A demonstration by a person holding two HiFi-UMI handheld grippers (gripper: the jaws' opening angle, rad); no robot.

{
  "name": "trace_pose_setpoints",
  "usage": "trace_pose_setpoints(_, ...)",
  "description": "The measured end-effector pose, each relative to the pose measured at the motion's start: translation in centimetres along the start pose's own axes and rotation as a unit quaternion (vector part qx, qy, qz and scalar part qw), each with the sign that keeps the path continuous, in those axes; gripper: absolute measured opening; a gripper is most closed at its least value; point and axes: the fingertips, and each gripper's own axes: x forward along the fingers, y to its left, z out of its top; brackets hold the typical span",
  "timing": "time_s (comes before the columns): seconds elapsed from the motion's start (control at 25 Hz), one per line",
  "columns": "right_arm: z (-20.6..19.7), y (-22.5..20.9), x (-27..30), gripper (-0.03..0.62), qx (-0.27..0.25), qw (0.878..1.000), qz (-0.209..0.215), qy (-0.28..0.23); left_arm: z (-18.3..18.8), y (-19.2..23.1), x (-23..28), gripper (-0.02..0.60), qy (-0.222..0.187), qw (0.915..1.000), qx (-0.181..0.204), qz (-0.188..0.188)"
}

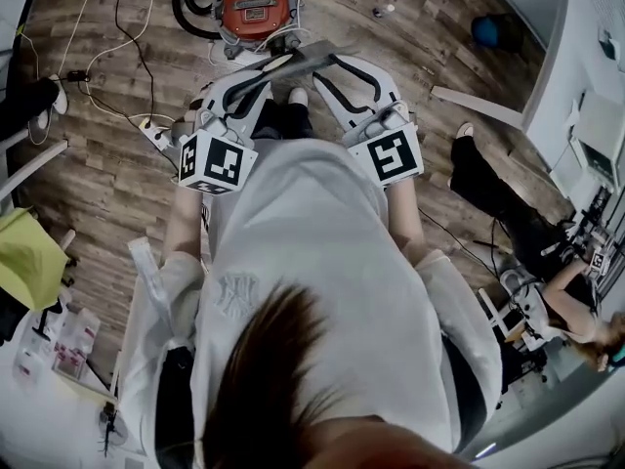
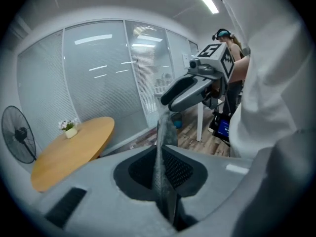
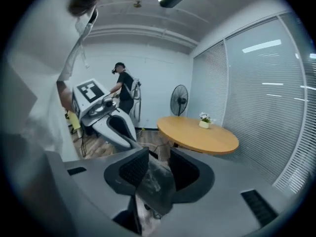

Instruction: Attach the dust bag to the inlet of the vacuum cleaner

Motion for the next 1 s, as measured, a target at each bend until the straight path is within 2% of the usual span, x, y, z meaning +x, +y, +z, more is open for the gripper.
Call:
trace_pose_setpoints(0.16, -3.3, 3.1, 1.7, 0.187, -0.040, 0.994, 0.068, 0.071, -2.0, -2.5, 1.3, 0.038, 0.012, 0.9981, 0.001, -0.061)
trace_pose_setpoints(0.36, -7.6, 5.7, 3.9, 0.208, -0.087, 0.978, 0.139, 0.129, -4.7, -4.8, 3.1, 0.038, 0.025, 0.9938, 0.021, -0.106)
trace_pose_setpoints(0.52, -11.4, 6.9, 5.3, 0.154, -0.126, 0.961, 0.179, 0.170, -7.4, -6.1, 4.6, 0.038, 0.036, 0.9905, 0.029, -0.129)
trace_pose_setpoints(0.64, -14.3, 7.3, 6.6, 0.124, -0.133, 0.950, 0.199, 0.201, -9.7, -6.3, 6.1, 0.038, 0.044, 0.9890, 0.027, -0.139)
trace_pose_setpoints(0.84, -19.0, 8.3, 8.7, 0.067, -0.156, 0.934, 0.221, 0.236, -13.6, -7.2, 8.5, 0.038, 0.056, 0.9853, 0.026, -0.159)
trace_pose_setpoints(1.0, -23.1, 9.2, 10.3, 0.038, -0.154, 0.926, 0.226, 0.259, -17.0, -8.5, 10.8, 0.038, 0.067, 0.9824, 0.018, -0.173)
